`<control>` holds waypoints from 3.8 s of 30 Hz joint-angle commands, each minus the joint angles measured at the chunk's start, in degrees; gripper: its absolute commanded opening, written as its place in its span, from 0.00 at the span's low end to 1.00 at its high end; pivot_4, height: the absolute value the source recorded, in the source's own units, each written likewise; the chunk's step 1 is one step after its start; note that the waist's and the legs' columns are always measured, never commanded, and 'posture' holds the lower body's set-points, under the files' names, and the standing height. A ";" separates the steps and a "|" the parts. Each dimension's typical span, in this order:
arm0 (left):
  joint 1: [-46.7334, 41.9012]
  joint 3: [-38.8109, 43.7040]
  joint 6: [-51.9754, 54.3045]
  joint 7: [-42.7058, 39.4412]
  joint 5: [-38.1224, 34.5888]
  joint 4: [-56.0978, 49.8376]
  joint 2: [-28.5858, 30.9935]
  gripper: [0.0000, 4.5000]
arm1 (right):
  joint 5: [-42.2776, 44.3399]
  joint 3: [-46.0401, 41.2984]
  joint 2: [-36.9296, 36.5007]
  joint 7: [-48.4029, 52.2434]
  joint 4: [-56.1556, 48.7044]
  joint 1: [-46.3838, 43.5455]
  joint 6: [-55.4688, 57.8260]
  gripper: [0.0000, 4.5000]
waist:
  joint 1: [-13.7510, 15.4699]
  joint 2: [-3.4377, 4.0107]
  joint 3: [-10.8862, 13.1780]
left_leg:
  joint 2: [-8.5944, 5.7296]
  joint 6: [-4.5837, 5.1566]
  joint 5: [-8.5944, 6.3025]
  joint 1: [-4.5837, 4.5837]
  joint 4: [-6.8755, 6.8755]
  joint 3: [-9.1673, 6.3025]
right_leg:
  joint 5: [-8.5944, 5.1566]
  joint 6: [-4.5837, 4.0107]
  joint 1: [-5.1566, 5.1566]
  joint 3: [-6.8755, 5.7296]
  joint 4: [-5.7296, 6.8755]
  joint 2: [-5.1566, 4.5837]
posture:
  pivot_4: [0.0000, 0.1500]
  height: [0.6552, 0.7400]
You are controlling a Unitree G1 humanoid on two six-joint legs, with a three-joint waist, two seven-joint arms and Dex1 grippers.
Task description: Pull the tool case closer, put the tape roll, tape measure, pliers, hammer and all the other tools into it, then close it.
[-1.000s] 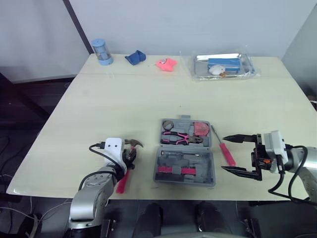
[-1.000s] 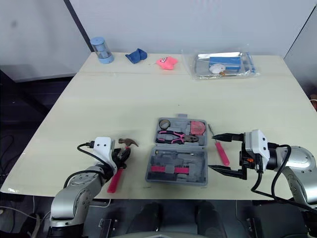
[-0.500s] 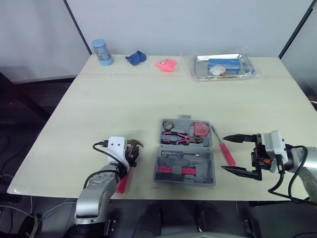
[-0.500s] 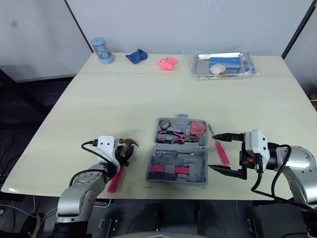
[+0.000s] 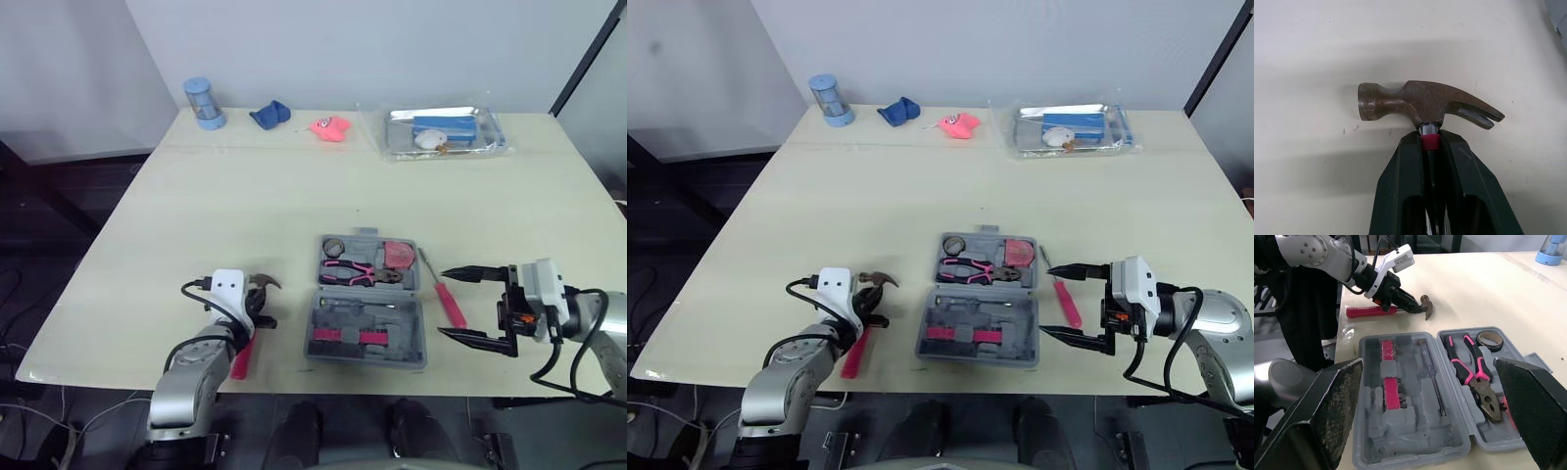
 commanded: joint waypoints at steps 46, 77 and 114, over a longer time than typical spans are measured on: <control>-40.47 -38.11 0.03 -56.62 1.41 3.24 22.89 0.00 | -1.02 -6.27 0.72 0.59 1.14 8.31 -8.15 1.00 | -0.43 0.02 0.16 | 0.00 0.01 0.00 -0.12 -0.08 -0.07 | -0.01 0.02 -0.01 -0.09 -0.21 0.03 | 1.00 1.00; -52.27 -52.52 2.93 -60.59 12.13 21.61 4.83 0.00 | -1.02 -9.15 0.11 -1.26 -0.29 13.99 -8.79 1.00 | -0.40 0.03 0.16 | -0.03 0.01 0.00 -0.10 -0.03 -0.08 | -0.02 0.03 0.00 -0.07 -0.11 0.03 | 1.00 1.00; -55.46 -51.05 5.36 -64.81 15.00 25.46 0.50 0.68 | -1.11 -7.75 0.11 -4.75 -3.42 12.87 -6.50 1.00 | -0.35 0.04 0.16 | -0.07 0.01 0.01 -0.07 0.03 -0.12 | -0.02 0.05 0.09 -0.06 -0.10 0.03 | 1.00 1.00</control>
